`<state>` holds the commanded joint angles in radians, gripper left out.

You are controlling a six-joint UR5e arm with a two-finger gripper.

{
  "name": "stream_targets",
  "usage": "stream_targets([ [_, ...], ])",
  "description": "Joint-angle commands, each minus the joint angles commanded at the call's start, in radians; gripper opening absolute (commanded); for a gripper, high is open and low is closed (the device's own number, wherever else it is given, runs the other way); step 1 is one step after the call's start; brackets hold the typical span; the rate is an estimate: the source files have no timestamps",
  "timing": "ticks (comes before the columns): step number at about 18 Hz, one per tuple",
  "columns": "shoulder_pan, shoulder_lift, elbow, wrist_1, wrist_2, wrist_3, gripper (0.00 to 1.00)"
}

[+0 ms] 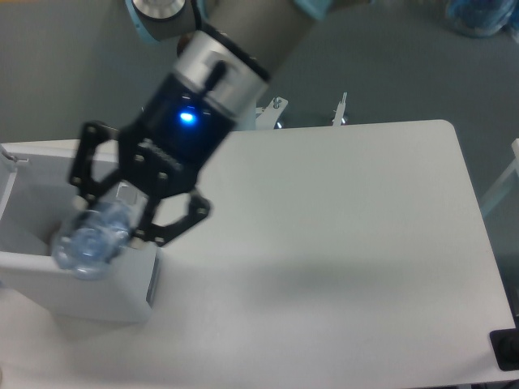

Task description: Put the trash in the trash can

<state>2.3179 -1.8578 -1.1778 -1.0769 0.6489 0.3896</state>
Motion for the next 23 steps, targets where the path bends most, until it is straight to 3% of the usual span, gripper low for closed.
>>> stream_targets([
  [5, -0.038, 0.046, -0.101, 0.029, -0.002, 0.018, 0.4],
  [8, -0.041, 0.051, -0.149, 0.052, 0.0, 0.031, 0.51],
  [11, -0.049, 0.049, -0.181, 0.064, 0.0, 0.032, 0.72],
  [12, -0.055, 0.051, -0.184, 0.064, 0.002, 0.034, 0.74],
  [14, -0.055, 0.051, -0.19, 0.064, 0.006, 0.038, 0.99],
  [20, -0.04, 0.058, -0.198, 0.064, 0.015, 0.048, 1.0],
  [23, 0.049, 0.058, -0.201, 0.061, 0.029, 0.075, 1.0],
])
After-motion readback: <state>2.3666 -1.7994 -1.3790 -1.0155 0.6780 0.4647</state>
